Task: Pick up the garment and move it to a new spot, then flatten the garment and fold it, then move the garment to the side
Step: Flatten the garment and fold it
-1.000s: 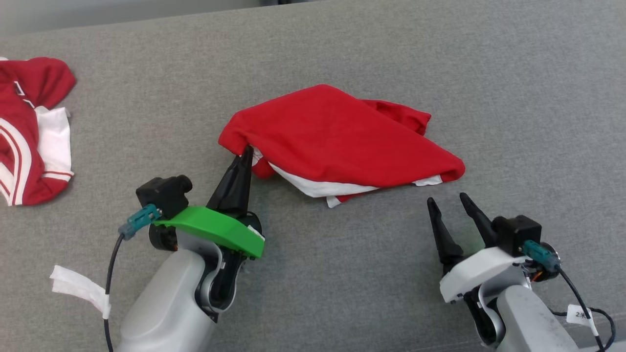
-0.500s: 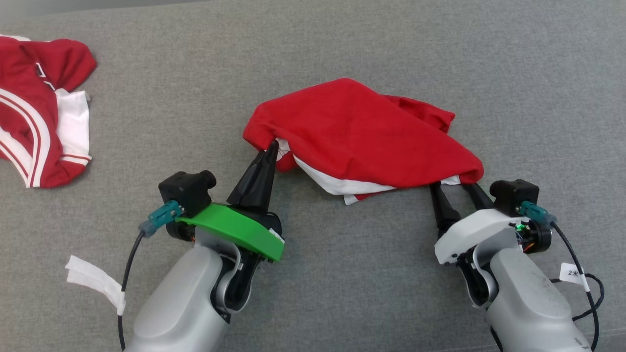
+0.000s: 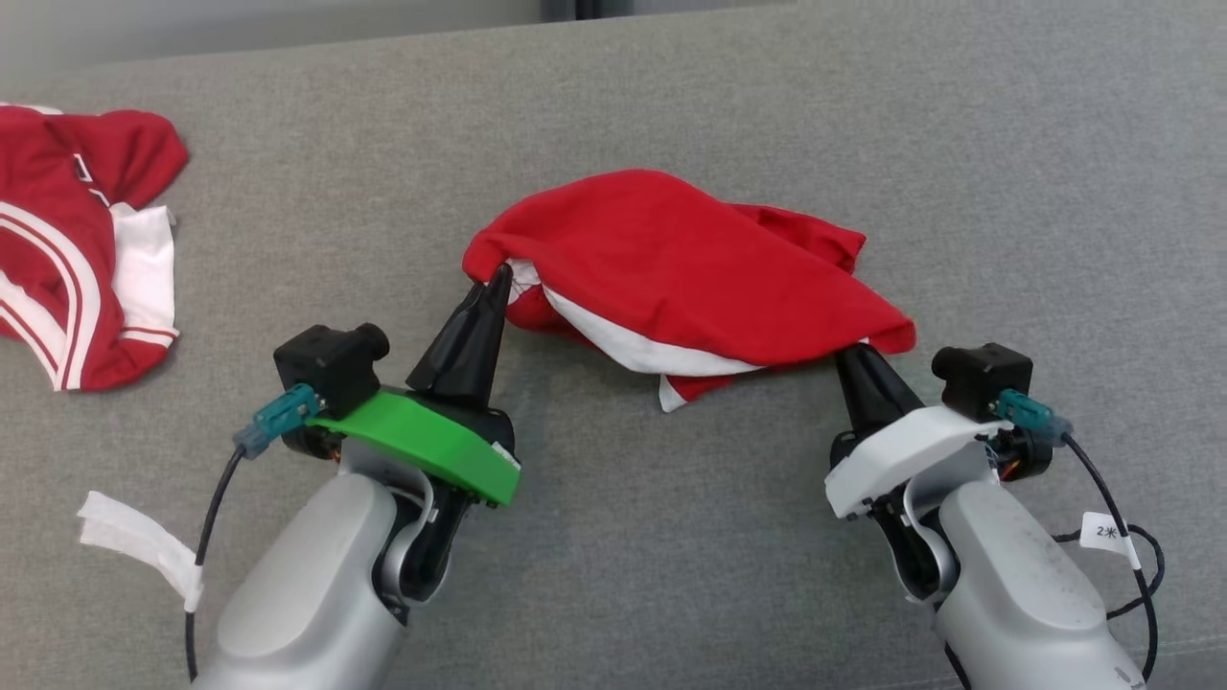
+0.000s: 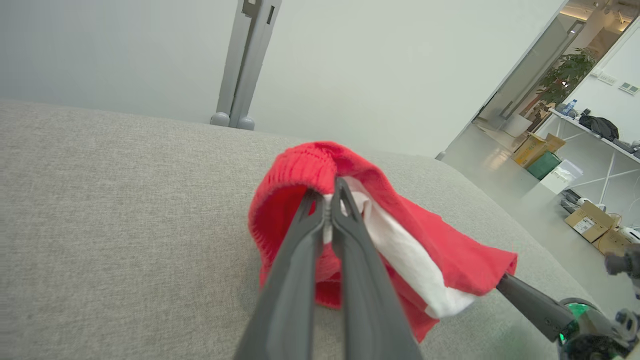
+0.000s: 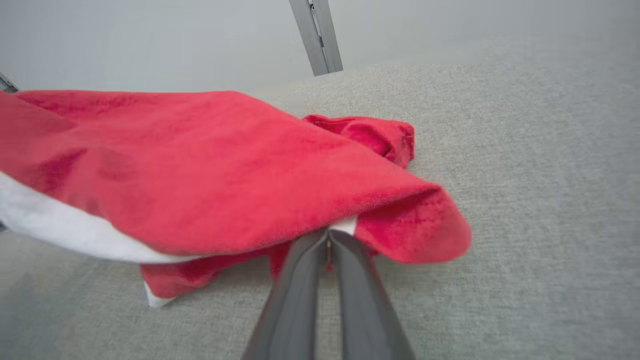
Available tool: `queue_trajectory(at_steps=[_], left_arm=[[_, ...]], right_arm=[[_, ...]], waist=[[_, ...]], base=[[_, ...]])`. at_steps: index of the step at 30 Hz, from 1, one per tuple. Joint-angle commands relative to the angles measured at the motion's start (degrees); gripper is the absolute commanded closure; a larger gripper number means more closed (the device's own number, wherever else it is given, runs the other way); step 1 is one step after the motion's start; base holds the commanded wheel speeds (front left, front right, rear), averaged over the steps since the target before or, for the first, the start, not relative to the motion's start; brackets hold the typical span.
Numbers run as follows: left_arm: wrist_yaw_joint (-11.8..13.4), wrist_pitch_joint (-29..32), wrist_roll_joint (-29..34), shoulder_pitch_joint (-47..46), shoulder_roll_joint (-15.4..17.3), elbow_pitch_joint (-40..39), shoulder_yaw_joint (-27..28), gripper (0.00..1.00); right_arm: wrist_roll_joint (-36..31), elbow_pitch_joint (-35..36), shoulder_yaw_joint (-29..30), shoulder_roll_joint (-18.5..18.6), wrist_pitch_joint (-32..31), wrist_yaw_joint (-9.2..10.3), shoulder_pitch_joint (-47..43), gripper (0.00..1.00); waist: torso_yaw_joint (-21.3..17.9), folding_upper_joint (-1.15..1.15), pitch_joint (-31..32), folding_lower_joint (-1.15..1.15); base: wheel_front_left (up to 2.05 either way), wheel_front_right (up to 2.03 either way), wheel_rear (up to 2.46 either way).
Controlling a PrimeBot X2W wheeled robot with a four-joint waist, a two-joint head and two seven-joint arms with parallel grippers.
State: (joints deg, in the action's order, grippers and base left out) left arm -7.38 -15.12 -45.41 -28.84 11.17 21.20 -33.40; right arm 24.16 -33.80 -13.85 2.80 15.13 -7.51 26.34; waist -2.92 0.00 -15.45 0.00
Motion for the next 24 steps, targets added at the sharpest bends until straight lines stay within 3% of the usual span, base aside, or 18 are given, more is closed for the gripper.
queue_trajectory(at_steps=[1, 4, 14, 24], left_arm=[[-0.22, -0.05, 0.37, -1.29, 1.7, -0.09, -0.74, 1.0], [-0.22, 0.73, -0.04, -2.68, 4.92, -0.54, -2.53, 1.0], [-0.22, 10.12, -1.97, -9.28, 16.17, -8.34, -5.61, 1.0], [0.91, 17.41, -3.19, -11.82, 23.02, -16.49, -4.76, 1.0]], right_arm=[[-0.66, 1.48, -0.21, 0.17, 0.03, 0.04, -0.67, 1.0], [-1.86, 4.38, -0.52, 0.26, -0.25, 0.03, -0.79, 1.0], [-3.67, 21.05, -0.63, 7.38, -9.81, 0.04, -1.4, 1.0], [-2.71, 37.18, -2.16, 13.95, -19.52, 0.04, -2.48, 1.0]], waist=[[-0.7, 0.0, 1.91, 0.0], [-0.98, 0.0, 3.72, 0.0], [-0.68, 0.0, 9.96, 0.0], [-1.06, 0.0, 15.29, 0.0]], base=[[0.0, 0.0, 0.0], [0.0, 0.0, 0.0], [0.0, 0.0, 0.0], [0.0, 0.0, 0.0]])
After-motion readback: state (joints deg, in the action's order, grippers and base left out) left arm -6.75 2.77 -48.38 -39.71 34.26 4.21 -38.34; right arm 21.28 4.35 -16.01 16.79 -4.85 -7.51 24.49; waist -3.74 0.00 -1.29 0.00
